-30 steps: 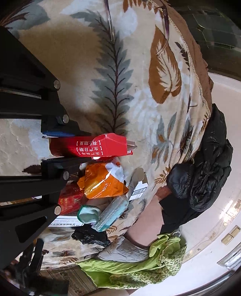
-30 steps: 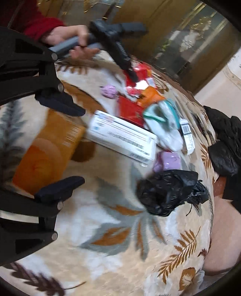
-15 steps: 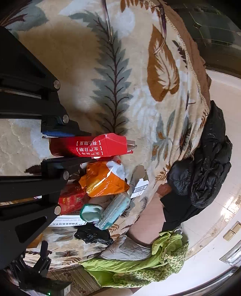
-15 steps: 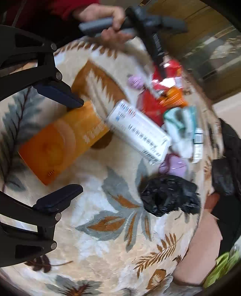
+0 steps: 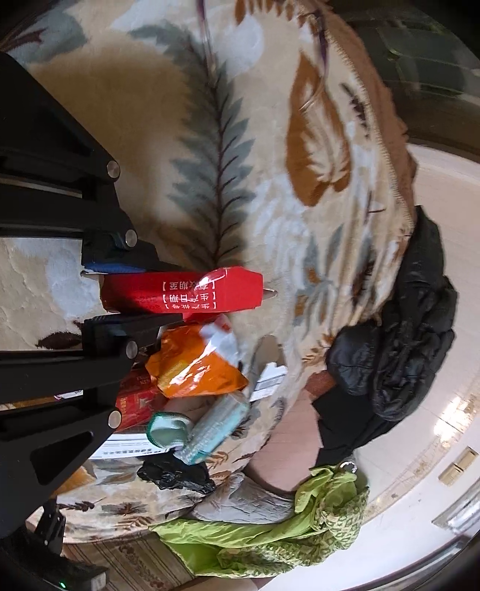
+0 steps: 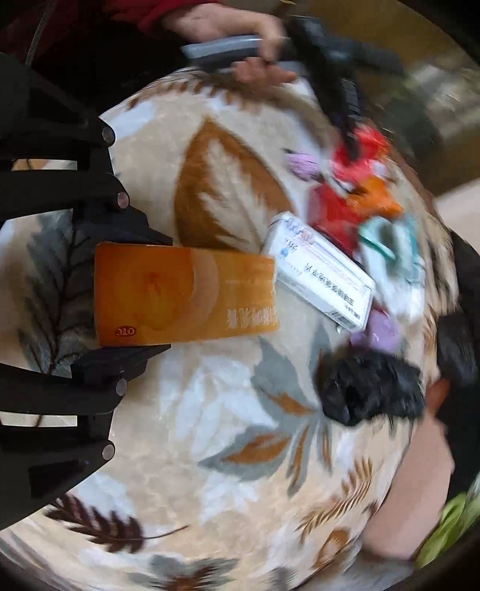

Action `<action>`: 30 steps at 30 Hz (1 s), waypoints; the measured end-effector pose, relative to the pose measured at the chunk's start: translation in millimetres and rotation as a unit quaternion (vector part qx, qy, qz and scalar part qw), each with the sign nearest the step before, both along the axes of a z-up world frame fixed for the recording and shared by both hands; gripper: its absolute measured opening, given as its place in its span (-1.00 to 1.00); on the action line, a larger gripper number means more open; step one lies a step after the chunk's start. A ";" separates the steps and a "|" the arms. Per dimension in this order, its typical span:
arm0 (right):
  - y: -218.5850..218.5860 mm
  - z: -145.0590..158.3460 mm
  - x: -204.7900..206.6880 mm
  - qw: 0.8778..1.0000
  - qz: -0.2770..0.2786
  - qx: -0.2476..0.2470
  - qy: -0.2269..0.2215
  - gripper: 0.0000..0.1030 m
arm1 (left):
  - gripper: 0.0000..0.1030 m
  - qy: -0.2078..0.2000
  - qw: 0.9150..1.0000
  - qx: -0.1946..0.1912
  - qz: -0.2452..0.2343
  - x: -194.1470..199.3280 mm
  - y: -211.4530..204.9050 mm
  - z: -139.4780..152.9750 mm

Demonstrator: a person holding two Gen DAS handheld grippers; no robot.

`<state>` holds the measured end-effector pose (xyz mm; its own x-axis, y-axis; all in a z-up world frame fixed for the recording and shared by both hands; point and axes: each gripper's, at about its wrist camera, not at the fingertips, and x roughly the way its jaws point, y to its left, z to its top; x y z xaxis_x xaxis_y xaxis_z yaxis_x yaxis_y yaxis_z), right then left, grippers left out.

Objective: Collect trash
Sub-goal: 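Grasp the red printed packet with the left tool while the right tool grasps the orange medicine box, then lift the red packet with the left tool while the right tool lifts the orange box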

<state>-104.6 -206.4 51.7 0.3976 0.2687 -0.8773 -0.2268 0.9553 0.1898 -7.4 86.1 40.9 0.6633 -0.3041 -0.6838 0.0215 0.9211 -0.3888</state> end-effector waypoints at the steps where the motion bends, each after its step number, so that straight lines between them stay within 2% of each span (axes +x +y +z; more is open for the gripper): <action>1: 0.5 6.6 0.0 0.999 -0.033 -0.005 -0.016 -0.03 | -0.69 -0.007 1.000 0.002 0.002 -2.7 1.6 2.7; 3: 3.6 20.3 -2.6 0.994 -0.093 0.004 -0.051 -0.03 | -0.69 -0.019 1.000 0.003 0.005 -8.1 4.0 8.1; 6: 12.1 36.4 -5.4 0.978 -0.183 0.033 -0.095 -0.03 | -0.69 -0.039 0.999 0.011 0.003 -19.5 1.4 16.7; 8: 19.9 40.9 -8.5 0.967 -0.211 0.044 -0.133 -0.03 | -0.69 -0.053 0.998 0.025 -0.003 -28.6 -2.9 23.0; 10: 31.3 39.7 -12.2 0.963 -0.214 0.040 -0.159 -0.03 | -0.69 -0.066 0.997 0.036 -0.011 -37.3 -8.0 28.8; 14: 35.3 28.7 -13.9 0.968 -0.204 0.039 -0.144 -0.03 | -0.69 -0.089 0.994 0.056 -0.033 -57.4 -16.8 38.2; 17: 32.3 19.4 -13.8 0.973 -0.197 0.043 -0.110 -0.03 | -0.69 -0.103 0.991 0.077 -0.044 -66.4 -23.4 41.2; 24: 41.9 9.7 -23.3 0.986 -0.153 0.010 -0.073 0.00 | -0.69 -0.099 0.991 0.071 -0.049 -65.2 -25.3 39.9; 26: 40.4 4.1 -22.9 0.988 -0.147 0.004 -0.055 0.14 | -0.69 -0.100 0.991 0.068 -0.050 -64.2 -26.1 40.0; 30: 36.9 -6.3 -18.6 0.990 -0.139 0.006 -0.027 0.15 | -0.69 -0.103 0.991 0.067 -0.054 -64.2 -28.5 40.9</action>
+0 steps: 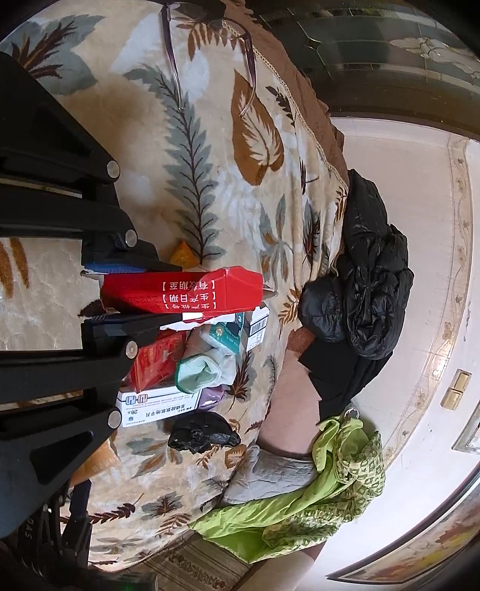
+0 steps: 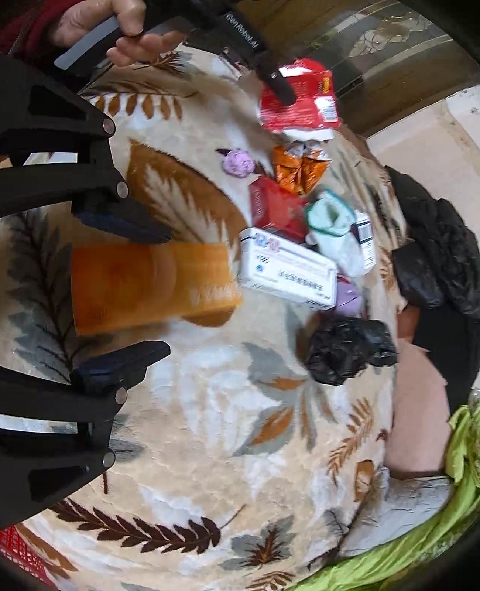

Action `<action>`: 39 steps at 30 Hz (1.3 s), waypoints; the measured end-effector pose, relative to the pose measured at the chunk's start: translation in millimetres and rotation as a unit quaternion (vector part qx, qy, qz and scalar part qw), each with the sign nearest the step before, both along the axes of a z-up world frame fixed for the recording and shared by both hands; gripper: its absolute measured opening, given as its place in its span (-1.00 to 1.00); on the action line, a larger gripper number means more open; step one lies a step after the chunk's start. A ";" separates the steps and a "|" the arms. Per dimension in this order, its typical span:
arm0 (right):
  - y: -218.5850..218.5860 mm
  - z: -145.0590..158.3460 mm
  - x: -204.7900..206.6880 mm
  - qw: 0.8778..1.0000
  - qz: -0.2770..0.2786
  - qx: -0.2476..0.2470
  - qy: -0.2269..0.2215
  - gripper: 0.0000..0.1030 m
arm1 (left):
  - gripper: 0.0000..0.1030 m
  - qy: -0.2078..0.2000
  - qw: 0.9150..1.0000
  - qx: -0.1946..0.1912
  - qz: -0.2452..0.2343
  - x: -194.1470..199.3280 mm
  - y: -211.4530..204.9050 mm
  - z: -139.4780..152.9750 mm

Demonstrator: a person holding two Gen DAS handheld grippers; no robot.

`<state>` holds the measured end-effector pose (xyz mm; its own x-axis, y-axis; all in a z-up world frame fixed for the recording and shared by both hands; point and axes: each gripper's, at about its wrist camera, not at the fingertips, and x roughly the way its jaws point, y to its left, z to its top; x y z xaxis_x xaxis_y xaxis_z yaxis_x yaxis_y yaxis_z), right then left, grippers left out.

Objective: Collect trash
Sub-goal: 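Lift the red packet with the left tool while the right tool lifts the orange box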

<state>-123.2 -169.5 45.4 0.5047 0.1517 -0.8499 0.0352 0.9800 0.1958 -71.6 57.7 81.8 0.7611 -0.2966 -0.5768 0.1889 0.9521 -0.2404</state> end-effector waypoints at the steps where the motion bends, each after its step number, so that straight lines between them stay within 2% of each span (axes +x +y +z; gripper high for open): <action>1: 1.1 -2.9 1.8 1.000 0.004 0.000 0.008 0.16 | -0.69 -0.001 1.000 0.001 -0.001 -0.6 -0.8 0.3; 4: 8.0 -6.9 4.7 1.000 0.010 -0.016 0.018 0.16 | -0.69 -0.008 1.000 0.001 -0.007 -3.0 -3.1 2.1; 5: 12.1 -8.1 5.4 0.999 0.016 -0.023 0.019 -0.01 | -0.69 -0.010 1.000 0.003 -0.008 -4.3 -4.1 2.4; 6: 13.7 -6.9 4.9 0.999 0.015 -0.028 0.016 -0.01 | -0.69 -0.014 1.000 0.005 -0.010 -5.7 -5.3 3.3; 7: 15.2 -3.1 2.8 0.999 0.012 -0.035 0.002 -0.01 | -0.69 -0.016 1.000 0.004 -0.012 -6.4 -5.9 4.0; 12: 2.7 20.5 -8.6 0.997 -0.025 -0.005 -0.068 -0.02 | -0.69 -0.033 0.999 0.004 -0.028 -14.5 -13.9 10.4; 15: -7.7 28.2 -12.2 0.995 -0.051 0.004 -0.090 -0.02 | -0.69 -0.044 0.998 0.017 -0.040 -21.8 -25.4 13.6; 21: -15.8 36.7 -13.9 0.992 -0.070 0.014 -0.105 -0.02 | -0.69 -0.056 0.994 0.065 -0.064 -33.7 -58.6 12.5; 27: -13.9 41.6 -17.8 0.990 -0.071 0.003 -0.118 -0.02 | -0.69 -0.063 0.990 0.110 -0.067 -38.8 -81.9 8.7; 39: -26.6 43.4 -18.7 0.989 -0.083 0.027 -0.119 -0.02 | -0.69 -0.052 0.986 0.141 -0.073 -32.2 -97.6 -0.6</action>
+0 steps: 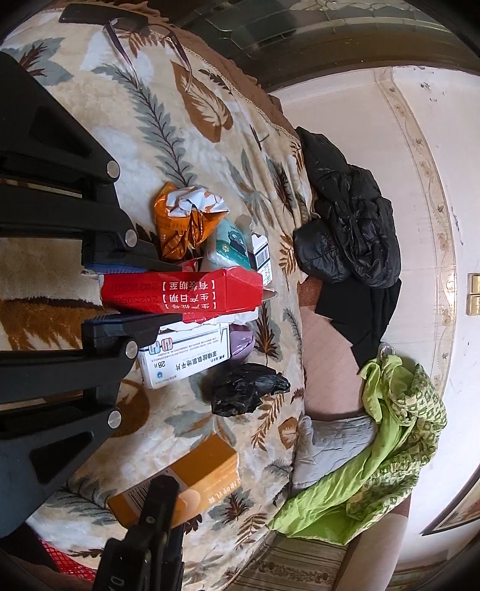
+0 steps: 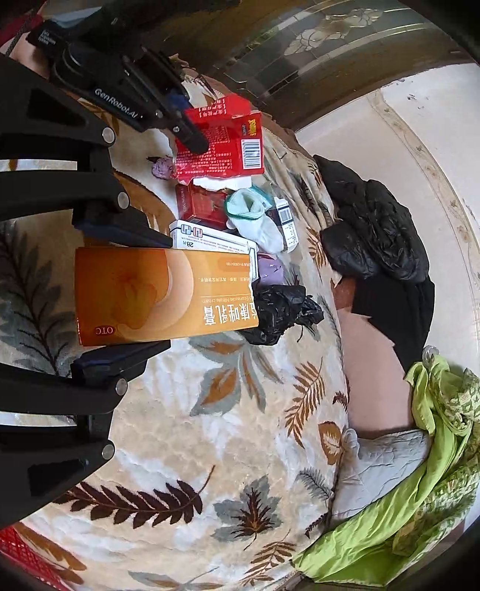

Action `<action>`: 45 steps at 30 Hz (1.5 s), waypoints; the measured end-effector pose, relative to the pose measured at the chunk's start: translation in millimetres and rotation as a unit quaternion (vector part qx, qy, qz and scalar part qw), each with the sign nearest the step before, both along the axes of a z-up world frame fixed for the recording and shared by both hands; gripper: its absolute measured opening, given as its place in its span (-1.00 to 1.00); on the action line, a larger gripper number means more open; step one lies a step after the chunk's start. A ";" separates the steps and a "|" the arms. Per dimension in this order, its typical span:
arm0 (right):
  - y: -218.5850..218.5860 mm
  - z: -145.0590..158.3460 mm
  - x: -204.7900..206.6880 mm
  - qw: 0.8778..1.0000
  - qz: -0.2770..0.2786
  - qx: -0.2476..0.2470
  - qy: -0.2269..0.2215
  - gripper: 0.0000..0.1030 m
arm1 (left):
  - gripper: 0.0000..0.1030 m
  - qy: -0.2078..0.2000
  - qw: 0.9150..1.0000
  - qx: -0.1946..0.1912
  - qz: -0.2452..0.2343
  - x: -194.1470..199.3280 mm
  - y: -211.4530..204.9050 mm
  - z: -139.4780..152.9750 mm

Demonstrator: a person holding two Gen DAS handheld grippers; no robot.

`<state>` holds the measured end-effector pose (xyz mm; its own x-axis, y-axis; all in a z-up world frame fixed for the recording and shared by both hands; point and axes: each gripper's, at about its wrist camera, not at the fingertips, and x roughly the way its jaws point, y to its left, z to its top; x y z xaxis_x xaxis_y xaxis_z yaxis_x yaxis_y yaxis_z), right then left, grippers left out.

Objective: Collect trash
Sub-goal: 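Lift the red packet with the left tool while the right tool lifts the orange box, then carry both held items toward the red mesh wastebasket on the floor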

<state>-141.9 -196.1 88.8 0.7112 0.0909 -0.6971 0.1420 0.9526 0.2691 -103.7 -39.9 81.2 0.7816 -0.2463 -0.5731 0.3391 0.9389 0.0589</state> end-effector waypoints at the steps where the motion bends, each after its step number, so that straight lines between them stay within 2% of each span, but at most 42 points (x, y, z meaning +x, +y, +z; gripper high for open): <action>1: -1.0 -0.4 0.2 1.000 0.000 0.003 0.001 -0.01 | -0.69 0.001 1.000 0.001 -0.001 0.4 -0.9 -0.5; 10: -5.1 -0.4 -0.9 1.000 -0.003 0.010 0.001 -0.02 | -0.69 0.002 1.000 0.006 -0.003 1.4 -5.7 -3.0; 17: -13.7 0.5 -5.7 0.999 -0.021 0.021 -0.013 -0.01 | -0.69 -0.006 0.999 -0.030 -0.028 -4.0 -6.3 2.4; 21: -20.2 3.1 -12.5 0.999 -0.037 0.029 -0.025 -0.01 | -0.69 -0.015 0.999 -0.026 -0.037 -10.1 -11.0 3.8; 28: -23.1 16.4 -38.5 0.996 -0.058 0.017 -0.058 -0.01 | -0.69 -0.018 0.998 -0.034 -0.053 -21.3 -15.0 8.8; 33: -25.3 24.5 -60.3 0.995 -0.065 0.008 -0.080 -0.01 | -0.69 -0.017 0.997 -0.027 -0.070 -36.6 -25.4 7.9; 45: -42.0 27.7 -114.7 0.992 -0.082 0.049 -0.087 -0.01 | -0.69 0.010 0.992 -0.030 -0.118 -85.1 -49.1 7.7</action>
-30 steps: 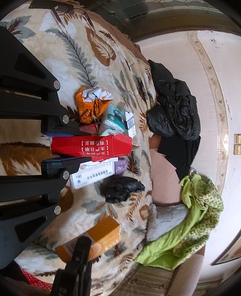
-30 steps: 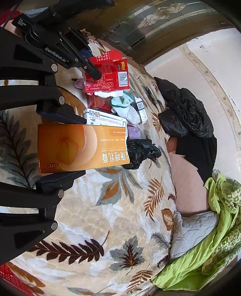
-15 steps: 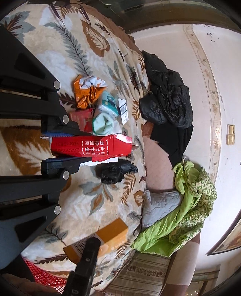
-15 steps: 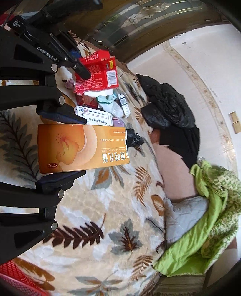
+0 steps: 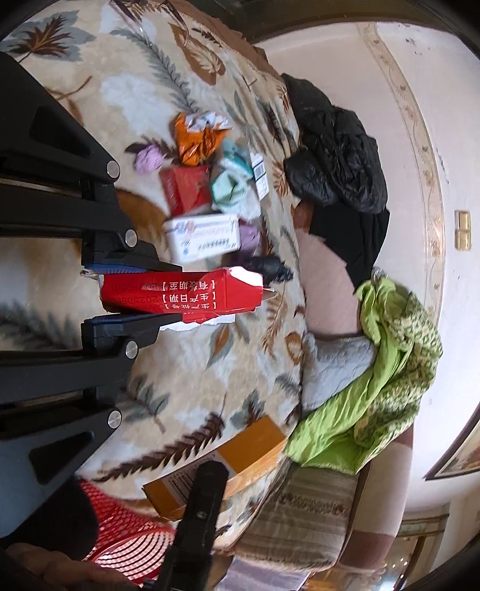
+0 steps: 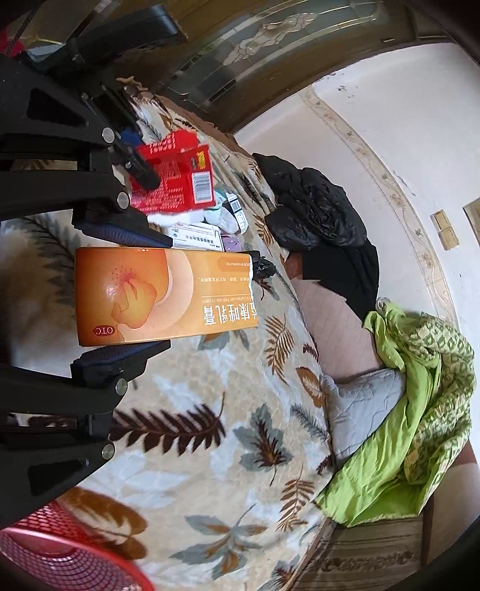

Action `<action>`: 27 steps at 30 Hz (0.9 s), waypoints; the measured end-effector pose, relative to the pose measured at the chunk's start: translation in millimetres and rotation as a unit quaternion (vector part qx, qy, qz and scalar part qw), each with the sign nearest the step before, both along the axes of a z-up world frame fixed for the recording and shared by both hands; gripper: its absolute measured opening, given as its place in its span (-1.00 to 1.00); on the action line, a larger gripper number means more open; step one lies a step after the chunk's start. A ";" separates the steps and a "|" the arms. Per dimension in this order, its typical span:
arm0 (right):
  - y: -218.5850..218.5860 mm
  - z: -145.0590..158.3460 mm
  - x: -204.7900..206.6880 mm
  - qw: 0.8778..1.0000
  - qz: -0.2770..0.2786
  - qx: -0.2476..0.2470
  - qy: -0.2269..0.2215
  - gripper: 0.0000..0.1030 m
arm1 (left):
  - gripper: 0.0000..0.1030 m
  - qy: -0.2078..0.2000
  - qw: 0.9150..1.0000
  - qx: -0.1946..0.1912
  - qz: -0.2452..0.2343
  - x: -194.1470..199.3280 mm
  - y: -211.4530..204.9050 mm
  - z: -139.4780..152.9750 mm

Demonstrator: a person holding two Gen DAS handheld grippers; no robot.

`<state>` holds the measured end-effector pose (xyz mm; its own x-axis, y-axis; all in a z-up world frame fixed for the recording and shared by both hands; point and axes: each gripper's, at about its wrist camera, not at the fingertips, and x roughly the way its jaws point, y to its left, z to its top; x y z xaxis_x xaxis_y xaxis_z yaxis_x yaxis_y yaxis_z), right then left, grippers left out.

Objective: Collect trash
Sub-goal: 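Carry both held items toward the red mesh wastebasket on the floor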

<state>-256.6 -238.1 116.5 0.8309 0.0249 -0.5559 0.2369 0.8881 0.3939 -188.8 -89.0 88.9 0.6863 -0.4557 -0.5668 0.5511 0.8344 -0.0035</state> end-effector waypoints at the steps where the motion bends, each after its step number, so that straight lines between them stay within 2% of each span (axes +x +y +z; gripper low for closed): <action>1: -1.9 0.8 -8.1 1.000 -0.002 0.003 -0.002 -0.01 | -0.69 0.005 1.000 0.000 -0.006 -4.3 -2.5 -0.6; 16: -35.2 19.2 -37.7 0.998 -0.007 0.057 -0.032 -0.01 | -0.69 0.025 0.999 -0.014 -0.017 -20.6 -13.0 11.6; 27: -53.3 24.5 -56.6 0.997 -0.024 0.065 -0.035 -0.01 | -0.69 0.023 0.999 -0.017 -0.031 -32.6 -23.2 24.1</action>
